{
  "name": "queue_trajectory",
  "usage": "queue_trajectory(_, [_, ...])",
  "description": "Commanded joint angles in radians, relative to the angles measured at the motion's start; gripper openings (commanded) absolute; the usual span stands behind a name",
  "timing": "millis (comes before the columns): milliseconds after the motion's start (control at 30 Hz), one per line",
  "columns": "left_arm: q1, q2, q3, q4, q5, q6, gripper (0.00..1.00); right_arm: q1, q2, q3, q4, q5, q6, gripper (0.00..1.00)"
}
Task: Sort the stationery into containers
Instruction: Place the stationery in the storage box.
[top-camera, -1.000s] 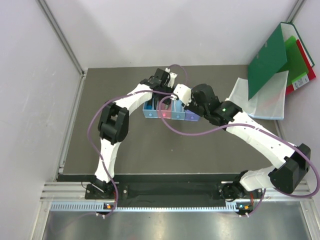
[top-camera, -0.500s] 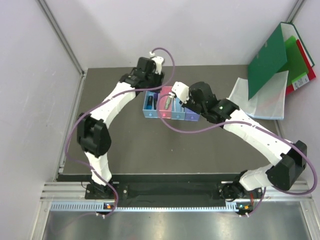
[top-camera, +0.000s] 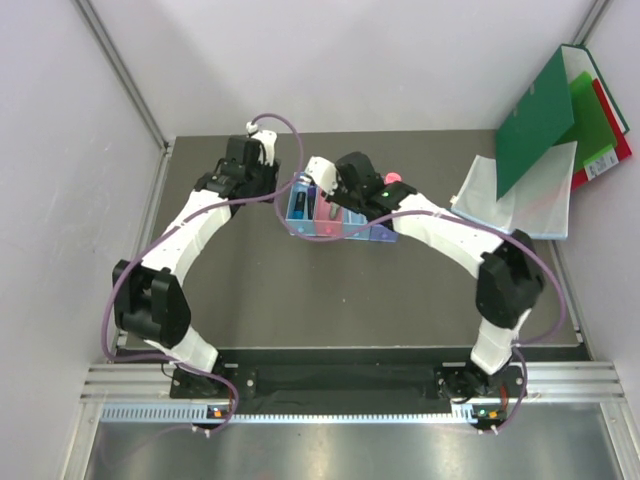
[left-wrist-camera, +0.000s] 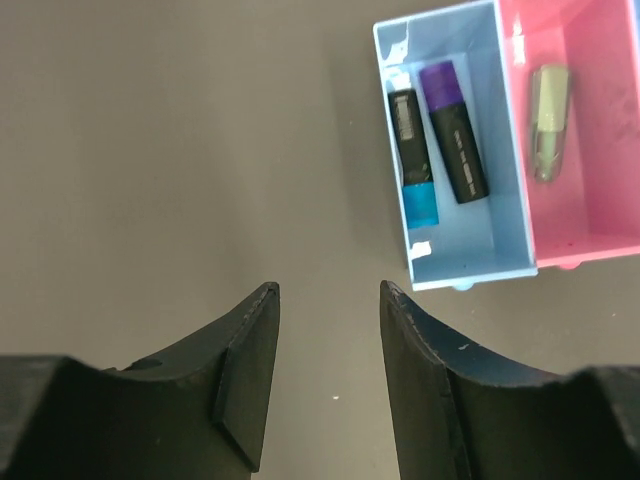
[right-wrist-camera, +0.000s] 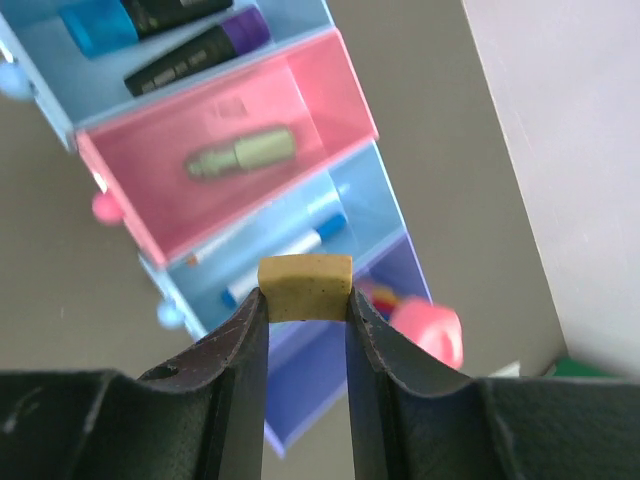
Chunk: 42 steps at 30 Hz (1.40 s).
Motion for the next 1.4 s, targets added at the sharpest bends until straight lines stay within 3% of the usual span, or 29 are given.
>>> queue_trajectory(0, [0.009,-0.082,-0.028,0.057,-0.014,0.034,0.5,-0.003,0.129,0.142,0.107,-0.051,-0.027,0.1])
queue_trajectory(233, [0.032,-0.114,-0.036,0.053,-0.02,0.039,0.49,-0.006,0.313,0.228,0.147,-0.074,-0.032,0.09])
queue_trajectory(500, [0.076,-0.159,-0.067,0.06,-0.032,0.043,0.52,-0.009,0.371,0.185,0.199,-0.083,-0.014,0.1])
queue_trajectory(600, [0.094,-0.166,-0.074,0.071,-0.037,0.042,0.54,-0.009,0.388,0.183,0.201,-0.088,-0.014,0.15])
queue_trajectory(700, [0.11,-0.165,-0.076,0.073,-0.029,0.042,0.56,-0.008,0.399,0.186,0.199,-0.089,-0.015,0.29])
queue_trajectory(733, [0.114,-0.165,-0.076,0.071,-0.026,0.042,0.57,-0.008,0.405,0.186,0.198,-0.089,-0.017,0.39])
queue_trajectory(800, [0.122,-0.166,-0.076,0.071,-0.023,0.04,0.57,-0.009,0.413,0.196,0.184,-0.091,-0.018,0.47])
queue_trajectory(833, [0.125,-0.168,-0.081,0.071,-0.021,0.042,0.57,-0.008,0.42,0.199,0.181,-0.092,-0.018,0.55])
queue_trajectory(900, [0.133,-0.171,-0.084,0.073,-0.015,0.04,0.57,-0.008,0.424,0.202,0.176,-0.092,-0.017,0.63])
queue_trajectory(1367, [0.159,-0.203,-0.101,0.065,0.0,0.057,0.57,0.006,0.372,0.102,0.159,-0.112,0.015,0.65])
